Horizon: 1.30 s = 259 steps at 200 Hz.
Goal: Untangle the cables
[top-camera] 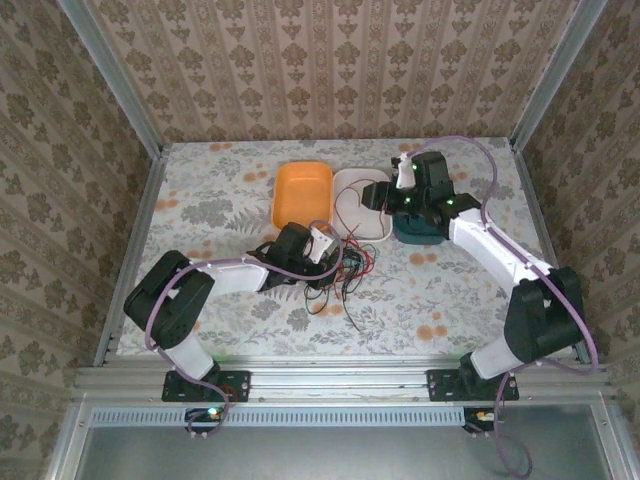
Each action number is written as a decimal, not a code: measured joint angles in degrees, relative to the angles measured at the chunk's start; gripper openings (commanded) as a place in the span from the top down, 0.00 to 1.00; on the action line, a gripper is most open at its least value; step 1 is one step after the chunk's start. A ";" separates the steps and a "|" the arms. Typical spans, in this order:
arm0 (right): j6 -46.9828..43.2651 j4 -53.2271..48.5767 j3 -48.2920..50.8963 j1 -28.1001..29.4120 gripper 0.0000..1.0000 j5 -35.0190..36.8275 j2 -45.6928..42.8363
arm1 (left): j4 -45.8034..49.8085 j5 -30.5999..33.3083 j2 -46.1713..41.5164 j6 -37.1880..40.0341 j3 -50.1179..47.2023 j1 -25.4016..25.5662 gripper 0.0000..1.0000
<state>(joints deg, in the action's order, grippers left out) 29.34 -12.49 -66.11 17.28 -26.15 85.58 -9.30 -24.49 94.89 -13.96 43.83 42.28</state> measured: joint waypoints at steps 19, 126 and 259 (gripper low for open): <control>-1.46 -1.75 1.25 1.60 0.43 -1.73 -0.44 | -0.11 -0.20 0.26 0.00 0.00 0.00 1.00; -5.03 -7.63 0.24 5.03 0.47 -4.15 6.14 | -0.15 -0.11 1.51 0.04 0.07 0.87 1.00; -6.67 -11.23 -6.16 5.22 1.00 8.52 -4.87 | -0.35 0.28 2.51 0.48 0.07 1.14 0.84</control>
<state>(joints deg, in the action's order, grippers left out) 22.68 -23.73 -72.27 22.50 -17.63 80.71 -9.65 -24.21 97.41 -13.47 43.90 43.42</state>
